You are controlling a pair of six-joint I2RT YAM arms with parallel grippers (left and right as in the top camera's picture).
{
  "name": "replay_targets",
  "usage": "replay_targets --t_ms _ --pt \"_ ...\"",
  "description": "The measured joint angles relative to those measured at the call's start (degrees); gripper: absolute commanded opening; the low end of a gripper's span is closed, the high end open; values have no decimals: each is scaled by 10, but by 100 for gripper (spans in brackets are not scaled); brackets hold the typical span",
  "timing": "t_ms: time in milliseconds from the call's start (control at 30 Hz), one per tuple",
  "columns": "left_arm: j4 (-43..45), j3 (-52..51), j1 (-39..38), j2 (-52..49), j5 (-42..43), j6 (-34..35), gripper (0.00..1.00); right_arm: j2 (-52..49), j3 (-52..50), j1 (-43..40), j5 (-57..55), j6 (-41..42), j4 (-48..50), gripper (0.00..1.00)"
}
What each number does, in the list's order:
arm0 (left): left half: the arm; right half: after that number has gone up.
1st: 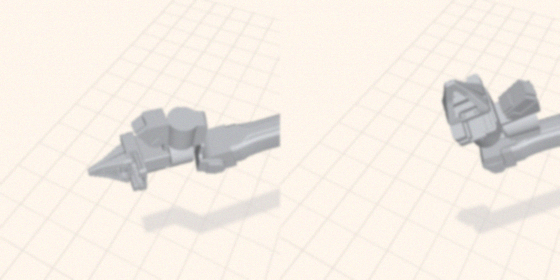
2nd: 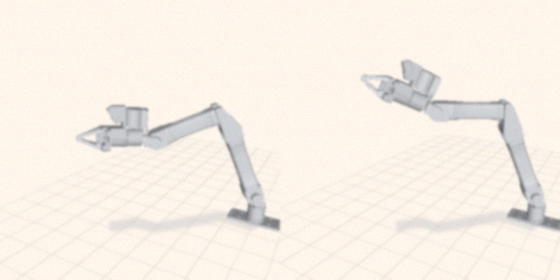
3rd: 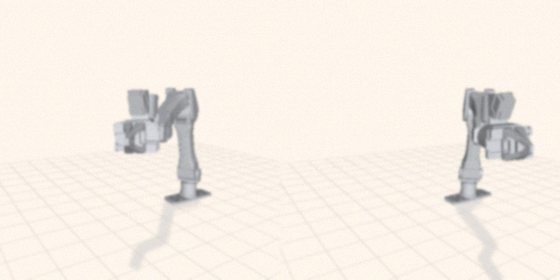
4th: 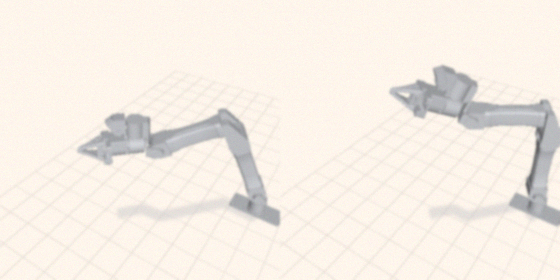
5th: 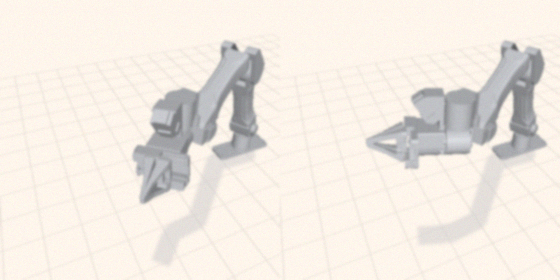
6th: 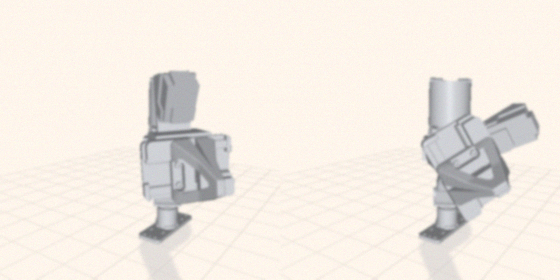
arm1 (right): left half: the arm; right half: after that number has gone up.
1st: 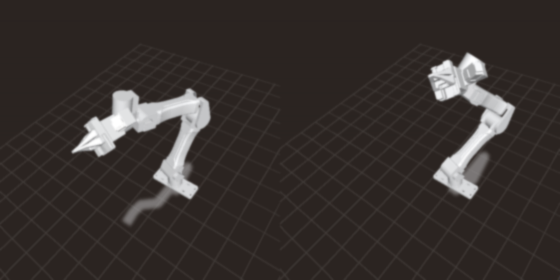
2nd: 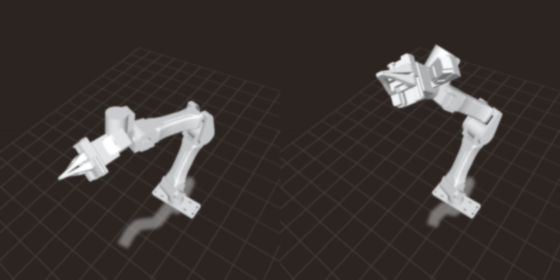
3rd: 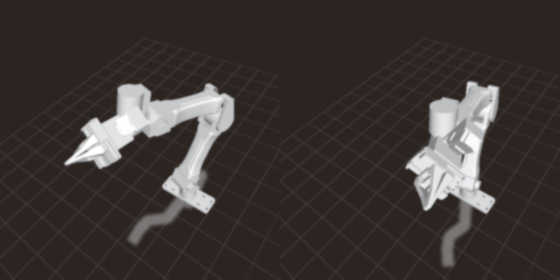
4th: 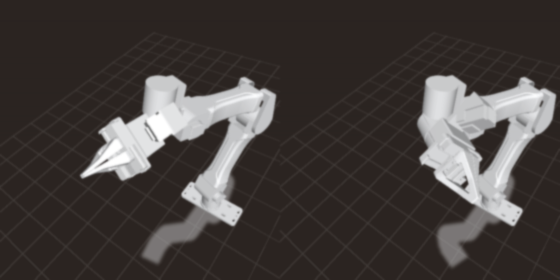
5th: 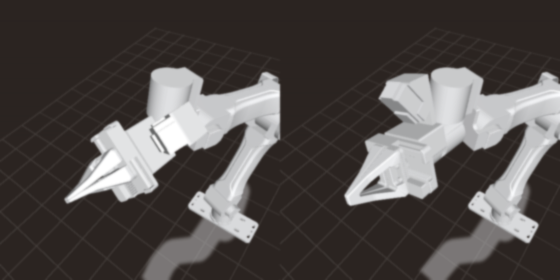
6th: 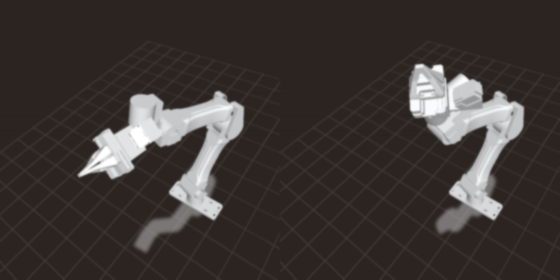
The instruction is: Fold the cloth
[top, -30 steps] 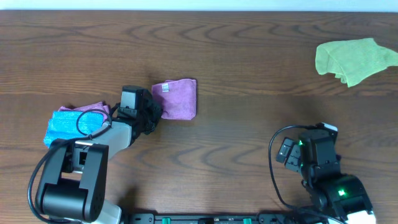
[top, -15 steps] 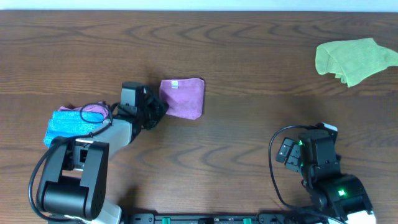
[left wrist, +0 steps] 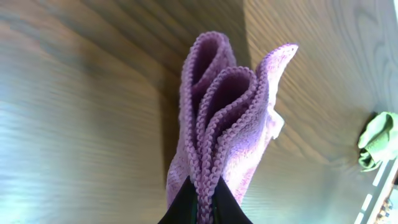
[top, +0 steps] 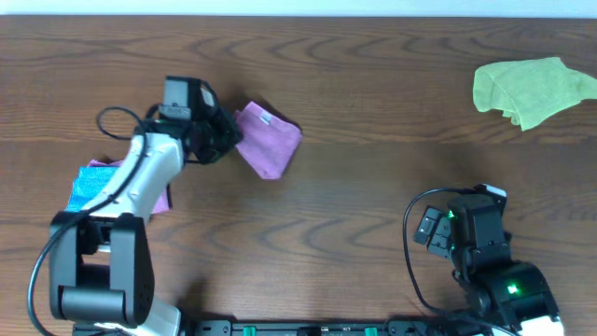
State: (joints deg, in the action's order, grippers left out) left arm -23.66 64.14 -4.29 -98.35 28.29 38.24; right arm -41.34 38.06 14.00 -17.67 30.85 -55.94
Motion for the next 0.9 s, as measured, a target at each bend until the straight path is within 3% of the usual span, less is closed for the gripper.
replay_targets --t_ms 467,900 --pt "-124 12 147 91 -2 -88 6 0 0 0 0 0 0 99" --pt "-172 12 208 129 -1 -127 6 0 0 0 0 0 0 99"
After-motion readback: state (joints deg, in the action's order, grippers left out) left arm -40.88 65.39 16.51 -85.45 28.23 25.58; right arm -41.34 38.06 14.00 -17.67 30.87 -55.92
